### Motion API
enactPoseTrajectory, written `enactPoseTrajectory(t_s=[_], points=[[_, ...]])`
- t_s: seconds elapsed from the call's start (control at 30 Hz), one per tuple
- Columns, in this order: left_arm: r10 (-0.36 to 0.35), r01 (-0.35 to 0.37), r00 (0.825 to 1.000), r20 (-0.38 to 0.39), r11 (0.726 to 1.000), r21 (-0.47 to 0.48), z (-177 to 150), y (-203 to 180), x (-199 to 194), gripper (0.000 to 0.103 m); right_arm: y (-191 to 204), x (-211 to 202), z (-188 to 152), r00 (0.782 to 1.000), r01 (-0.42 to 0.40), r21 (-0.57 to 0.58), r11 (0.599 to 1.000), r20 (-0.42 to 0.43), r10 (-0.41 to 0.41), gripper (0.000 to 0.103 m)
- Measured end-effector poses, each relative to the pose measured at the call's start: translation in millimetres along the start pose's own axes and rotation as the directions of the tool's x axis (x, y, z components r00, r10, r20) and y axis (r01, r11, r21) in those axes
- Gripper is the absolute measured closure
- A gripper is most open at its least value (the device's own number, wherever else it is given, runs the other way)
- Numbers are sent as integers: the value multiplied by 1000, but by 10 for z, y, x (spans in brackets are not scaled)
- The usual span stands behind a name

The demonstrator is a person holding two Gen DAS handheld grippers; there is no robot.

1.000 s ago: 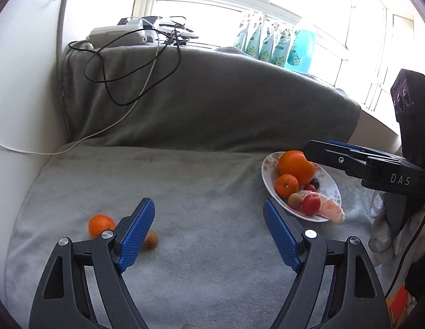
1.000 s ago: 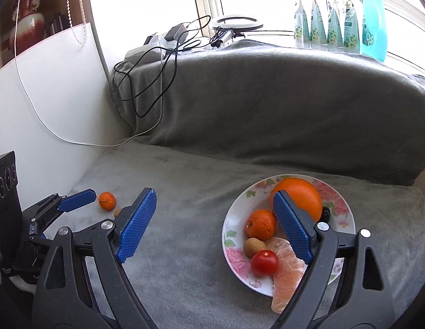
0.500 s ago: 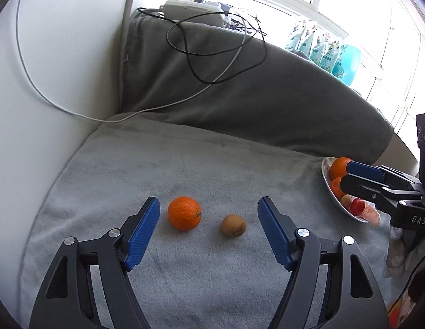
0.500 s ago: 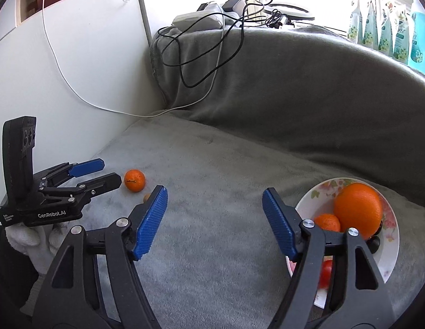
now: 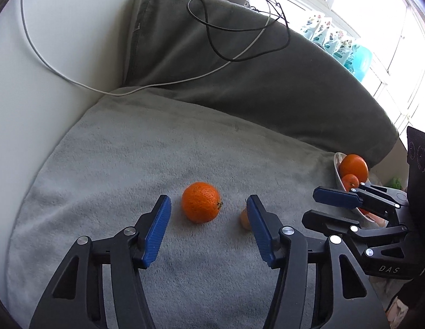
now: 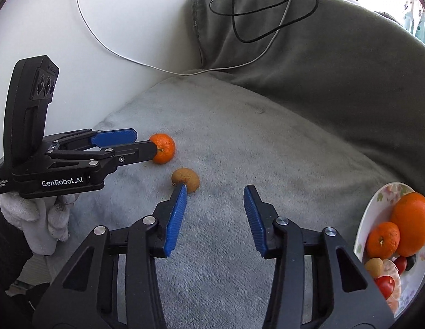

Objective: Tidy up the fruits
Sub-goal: 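Close the right tool on the kiwi while the left tool closes on the mandarin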

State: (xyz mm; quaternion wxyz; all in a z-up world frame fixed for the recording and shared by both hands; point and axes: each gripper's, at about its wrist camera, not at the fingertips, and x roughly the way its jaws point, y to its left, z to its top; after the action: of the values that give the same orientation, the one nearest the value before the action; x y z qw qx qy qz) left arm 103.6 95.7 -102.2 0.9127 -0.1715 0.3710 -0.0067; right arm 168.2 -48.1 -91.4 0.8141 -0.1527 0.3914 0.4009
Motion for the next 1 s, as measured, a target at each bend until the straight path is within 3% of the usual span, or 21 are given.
enactPoseTrajectory(t_s=[0.7, 1.0], points=[[-10, 9, 999, -39, 1000, -27, 50, 72, 234, 52, 166, 464, 35, 997, -44, -56, 997, -59, 41, 61], [-7, 6, 999, -52, 1000, -23, 37, 68, 288, 63, 169, 544, 51, 997, -43, -51, 998, -72, 39, 70]])
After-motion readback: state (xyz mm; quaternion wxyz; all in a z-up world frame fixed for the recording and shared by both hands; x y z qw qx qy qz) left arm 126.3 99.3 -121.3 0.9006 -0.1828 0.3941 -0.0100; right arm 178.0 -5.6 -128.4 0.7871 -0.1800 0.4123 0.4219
